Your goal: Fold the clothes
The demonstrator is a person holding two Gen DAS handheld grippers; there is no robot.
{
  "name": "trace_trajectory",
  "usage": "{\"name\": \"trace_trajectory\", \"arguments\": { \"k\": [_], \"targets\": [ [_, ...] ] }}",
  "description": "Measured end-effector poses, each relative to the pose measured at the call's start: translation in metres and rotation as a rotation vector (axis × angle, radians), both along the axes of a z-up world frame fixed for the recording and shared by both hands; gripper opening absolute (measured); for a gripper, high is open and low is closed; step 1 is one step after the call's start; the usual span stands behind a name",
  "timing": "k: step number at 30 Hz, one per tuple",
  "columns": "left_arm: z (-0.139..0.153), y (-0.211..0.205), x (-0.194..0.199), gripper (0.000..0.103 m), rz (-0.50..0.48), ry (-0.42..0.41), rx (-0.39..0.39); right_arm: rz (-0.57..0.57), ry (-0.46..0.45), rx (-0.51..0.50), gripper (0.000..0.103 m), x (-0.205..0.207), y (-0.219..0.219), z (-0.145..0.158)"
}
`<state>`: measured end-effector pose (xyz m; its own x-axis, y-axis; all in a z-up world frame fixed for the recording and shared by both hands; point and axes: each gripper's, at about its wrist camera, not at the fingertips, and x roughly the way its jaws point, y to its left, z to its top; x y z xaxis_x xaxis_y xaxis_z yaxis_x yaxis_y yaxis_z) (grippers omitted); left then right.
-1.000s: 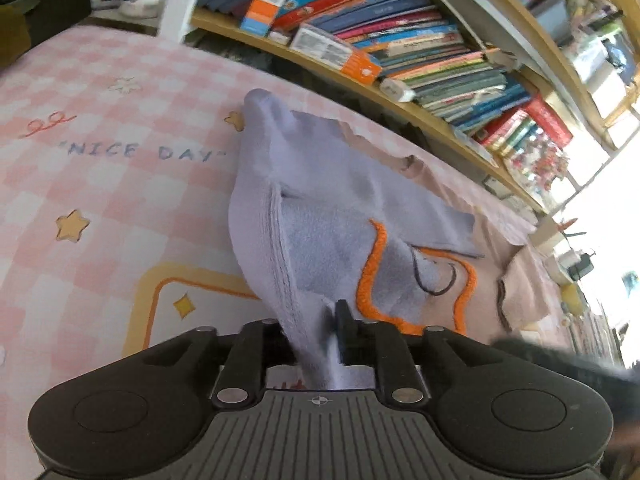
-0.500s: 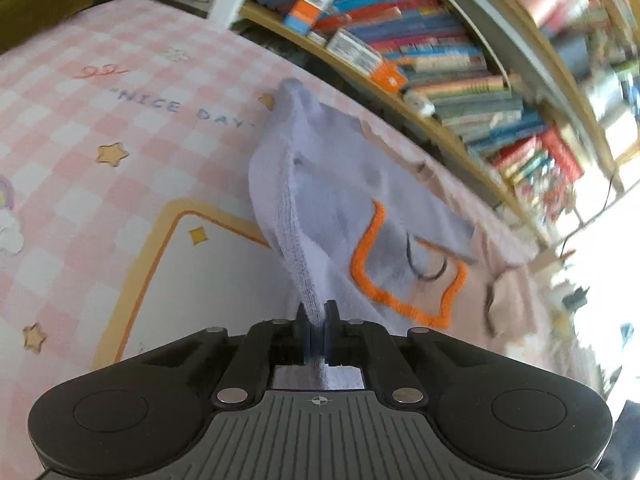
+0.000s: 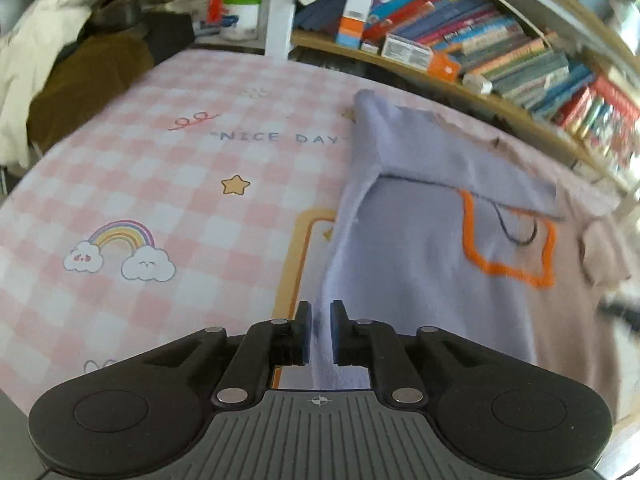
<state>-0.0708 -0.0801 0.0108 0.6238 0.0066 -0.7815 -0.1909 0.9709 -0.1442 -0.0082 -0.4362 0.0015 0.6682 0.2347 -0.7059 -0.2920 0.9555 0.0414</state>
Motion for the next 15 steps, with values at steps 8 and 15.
{"name": "trace_trajectory", "arguments": {
  "k": [8,15],
  "targets": [
    [0.0,-0.037,0.008,0.013,-0.152,-0.03,-0.004,0.035,-0.013,-0.179,0.035,0.044,0.004,-0.025],
    [-0.014,-0.05,0.014,0.013,-0.181,0.023,-0.024,0.041,-0.097,-0.212,0.006,0.05,-0.014,-0.018]
  ]
}}
